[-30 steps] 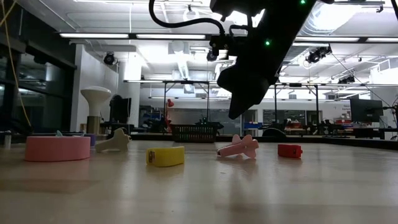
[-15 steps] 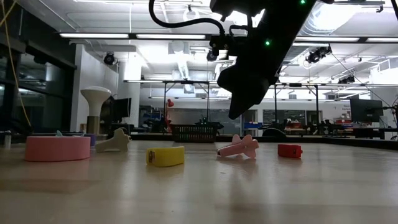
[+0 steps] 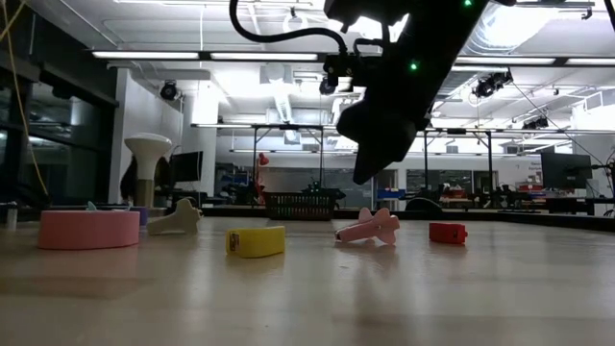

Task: Pick and place Stapler, Stapler remover, tape
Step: Put the black staple remover into the yellow bin, then put the blue tape into the green bin

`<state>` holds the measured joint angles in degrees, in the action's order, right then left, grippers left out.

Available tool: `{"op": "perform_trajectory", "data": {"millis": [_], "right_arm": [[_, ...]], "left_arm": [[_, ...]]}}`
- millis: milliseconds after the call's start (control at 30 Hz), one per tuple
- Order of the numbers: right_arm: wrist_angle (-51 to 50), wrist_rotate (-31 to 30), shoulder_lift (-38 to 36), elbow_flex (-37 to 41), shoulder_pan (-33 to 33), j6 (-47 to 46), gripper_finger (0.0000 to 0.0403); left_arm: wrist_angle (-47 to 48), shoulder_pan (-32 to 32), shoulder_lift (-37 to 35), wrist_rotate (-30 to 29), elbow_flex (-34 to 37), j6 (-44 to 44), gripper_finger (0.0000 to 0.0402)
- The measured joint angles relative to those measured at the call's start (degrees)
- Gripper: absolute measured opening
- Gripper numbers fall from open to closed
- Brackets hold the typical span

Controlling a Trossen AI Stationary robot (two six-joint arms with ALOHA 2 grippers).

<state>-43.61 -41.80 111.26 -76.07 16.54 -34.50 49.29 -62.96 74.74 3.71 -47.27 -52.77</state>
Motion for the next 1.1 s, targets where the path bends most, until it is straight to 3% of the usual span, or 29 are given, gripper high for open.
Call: {"op": "perform_trajectory", "data": {"millis": [167, 300, 400, 633, 933, 1000, 1100], "right_arm": [[0.17, 0.00, 0.00, 0.00, 0.01, 0.02, 0.0193], [0.17, 0.00, 0.00, 0.00, 0.01, 0.02, 0.0193], [0.17, 0.00, 0.00, 0.00, 0.01, 0.28, 0.0193], [0.17, 0.00, 0.00, 0.00, 0.01, 0.46, 0.0193], [0.00, 0.32, 0.00, 0.00, -0.01, 0.47, 0.0193], [0.11, 0.17, 0.00, 0.00, -0.01, 1.08, 0.0193], [0.19, 0.15, 0.00, 0.00, -0.01, 1.51, 0.0193]], "left_arm": [[-0.51, 0.05, 0.00, -0.25, 0.00, -0.20, 0.0313], [-0.21, 2.74, -0.01, 1.92, 0.00, 1.27, 0.0337], [0.92, 5.95, -0.22, 4.87, 0.00, 3.44, 0.0338], [3.88, 12.73, -0.42, 3.97, -0.79, 11.15, 0.0326], [8.01, 14.21, -0.42, 8.49, -8.68, 11.15, 0.0319], [14.10, 14.19, -0.42, 3.88, -12.22, 12.14, 0.0319], [23.63, 14.25, -0.42, -7.72, -16.74, 14.36, 0.0319]]}}
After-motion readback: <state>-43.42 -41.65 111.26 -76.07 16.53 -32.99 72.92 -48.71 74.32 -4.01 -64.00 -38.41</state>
